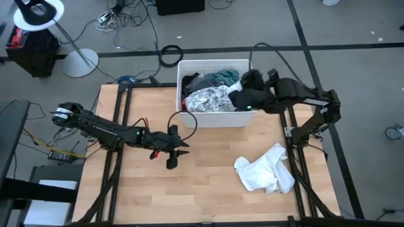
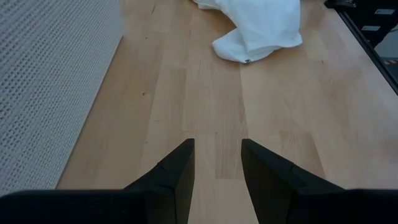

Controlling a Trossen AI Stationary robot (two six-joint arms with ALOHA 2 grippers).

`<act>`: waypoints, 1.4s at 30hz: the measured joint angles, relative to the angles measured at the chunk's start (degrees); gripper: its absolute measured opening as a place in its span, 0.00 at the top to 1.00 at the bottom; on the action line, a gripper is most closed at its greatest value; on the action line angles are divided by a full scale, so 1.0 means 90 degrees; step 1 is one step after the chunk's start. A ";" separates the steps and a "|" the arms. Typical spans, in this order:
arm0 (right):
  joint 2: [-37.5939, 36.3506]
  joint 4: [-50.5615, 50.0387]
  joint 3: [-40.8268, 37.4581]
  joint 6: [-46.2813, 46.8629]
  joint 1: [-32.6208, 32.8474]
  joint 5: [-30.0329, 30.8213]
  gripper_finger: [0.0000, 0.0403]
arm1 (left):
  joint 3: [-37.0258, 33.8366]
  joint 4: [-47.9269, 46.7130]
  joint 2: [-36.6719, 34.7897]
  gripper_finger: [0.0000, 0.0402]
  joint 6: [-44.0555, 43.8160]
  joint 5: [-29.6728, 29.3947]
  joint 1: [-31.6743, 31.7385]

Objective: Sort clothes
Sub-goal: Put the top white sock into the white laundry bin, then put the white clothes into the white laundry bin

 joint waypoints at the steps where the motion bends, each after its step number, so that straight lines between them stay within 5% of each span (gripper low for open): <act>1: -0.0005 -0.0020 -0.0234 0.0115 -0.0077 -0.0140 1.00 | 0.0001 0.0001 0.0000 0.66 0.0000 0.0000 0.0000; 14: 0.0009 0.2306 -0.3134 -0.0714 -0.1406 -0.2719 1.00 | 0.0001 0.0004 -0.0002 0.66 -0.0022 0.0000 0.0000; 18: 0.0007 0.2748 -0.3604 -0.0696 -0.1724 -0.2972 0.98 | 0.0003 0.0002 -0.0002 0.66 -0.0024 0.0000 0.0000; 33: -0.0492 0.2652 -0.3220 -0.0971 -0.1815 -0.3307 0.55 | 0.0003 -0.0022 -0.0002 0.66 -0.0019 0.0002 0.0000; 42: -0.1612 0.2591 -0.3069 -0.0753 -0.1198 -0.3319 0.49 | 0.0003 -0.0002 -0.0002 0.66 -0.0014 0.0001 0.0000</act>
